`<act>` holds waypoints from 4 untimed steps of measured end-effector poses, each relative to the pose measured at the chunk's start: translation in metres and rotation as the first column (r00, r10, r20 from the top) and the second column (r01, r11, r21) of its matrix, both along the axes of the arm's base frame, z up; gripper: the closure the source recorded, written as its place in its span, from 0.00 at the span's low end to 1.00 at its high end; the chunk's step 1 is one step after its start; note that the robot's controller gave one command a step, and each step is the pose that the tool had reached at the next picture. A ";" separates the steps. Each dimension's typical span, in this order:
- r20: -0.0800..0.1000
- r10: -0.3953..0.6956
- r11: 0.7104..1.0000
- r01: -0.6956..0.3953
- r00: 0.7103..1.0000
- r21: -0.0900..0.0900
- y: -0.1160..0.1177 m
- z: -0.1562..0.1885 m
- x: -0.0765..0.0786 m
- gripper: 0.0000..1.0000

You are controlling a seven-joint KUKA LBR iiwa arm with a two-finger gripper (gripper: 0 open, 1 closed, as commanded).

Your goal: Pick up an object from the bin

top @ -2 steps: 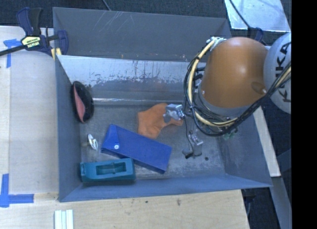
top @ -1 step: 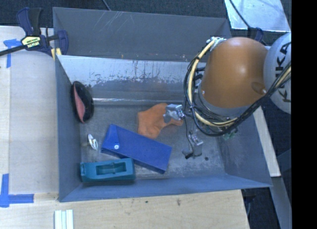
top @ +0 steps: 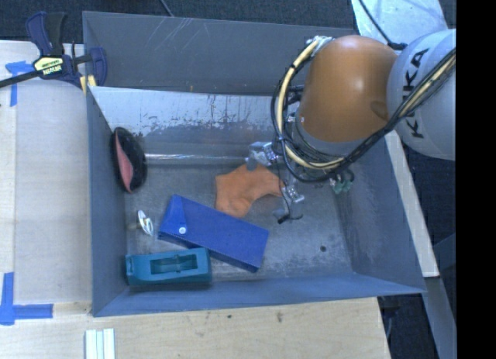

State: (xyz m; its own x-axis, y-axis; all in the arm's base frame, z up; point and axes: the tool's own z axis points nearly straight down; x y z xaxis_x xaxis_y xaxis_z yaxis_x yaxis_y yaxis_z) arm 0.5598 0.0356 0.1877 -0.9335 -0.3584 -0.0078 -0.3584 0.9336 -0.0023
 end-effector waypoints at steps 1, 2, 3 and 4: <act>-0.001 0.004 1.000 -0.004 1.000 0.001 0.007 -0.017 0.019 0.00; -0.002 0.009 1.000 -0.009 1.000 0.001 0.003 -0.045 0.032 0.00; -0.004 0.102 0.995 -0.102 0.995 0.000 -0.019 -0.066 0.059 0.00; -0.004 0.147 0.989 -0.147 0.989 -0.001 -0.017 -0.094 0.065 0.00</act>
Offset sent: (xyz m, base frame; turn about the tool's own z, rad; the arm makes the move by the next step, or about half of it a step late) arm 0.0403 -0.0001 -0.0566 -0.0115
